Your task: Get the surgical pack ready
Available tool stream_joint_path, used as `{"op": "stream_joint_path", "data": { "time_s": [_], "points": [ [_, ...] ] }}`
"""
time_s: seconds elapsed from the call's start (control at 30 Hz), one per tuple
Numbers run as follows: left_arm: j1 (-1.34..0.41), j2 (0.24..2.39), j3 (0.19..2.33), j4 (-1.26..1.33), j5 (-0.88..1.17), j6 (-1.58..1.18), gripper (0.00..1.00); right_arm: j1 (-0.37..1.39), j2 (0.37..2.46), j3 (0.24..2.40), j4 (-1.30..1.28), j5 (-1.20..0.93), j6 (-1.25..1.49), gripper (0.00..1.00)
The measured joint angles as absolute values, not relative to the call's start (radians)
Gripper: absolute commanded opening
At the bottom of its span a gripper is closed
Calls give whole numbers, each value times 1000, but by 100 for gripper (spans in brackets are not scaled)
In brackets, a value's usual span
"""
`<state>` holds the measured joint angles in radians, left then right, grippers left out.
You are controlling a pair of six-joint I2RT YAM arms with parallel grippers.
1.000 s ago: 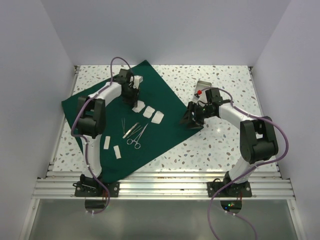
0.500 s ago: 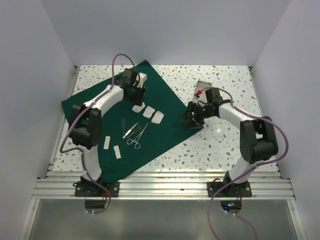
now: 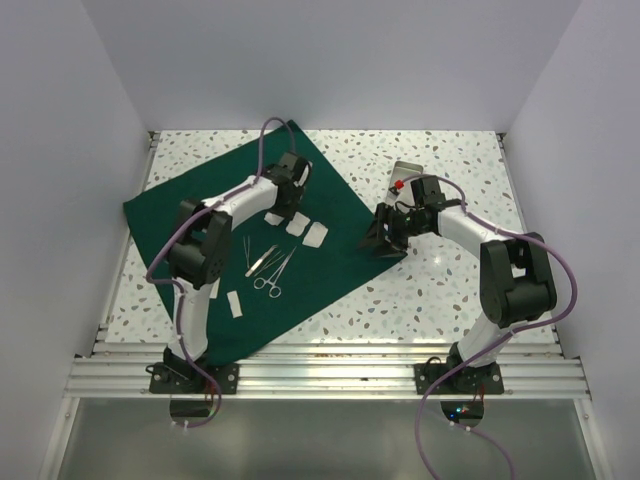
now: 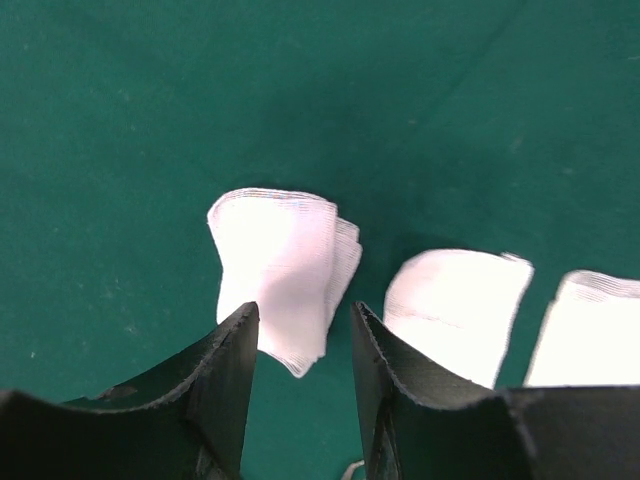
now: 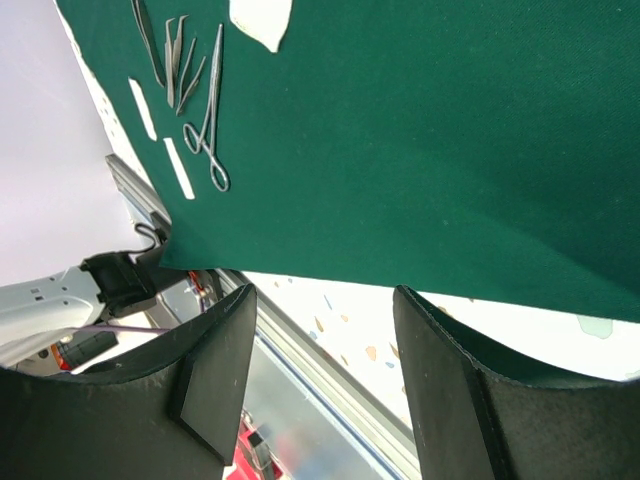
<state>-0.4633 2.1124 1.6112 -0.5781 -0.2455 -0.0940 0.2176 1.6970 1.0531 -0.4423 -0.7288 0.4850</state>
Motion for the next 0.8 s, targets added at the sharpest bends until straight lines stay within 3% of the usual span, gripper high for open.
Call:
{"op": "stream_joint_path", "data": {
  "time_s": [0.8],
  "points": [
    [-479, 2173, 1655, -592, -277, -92, 43, 218, 1697, 1053, -442, -729, 485, 61]
  ]
}}
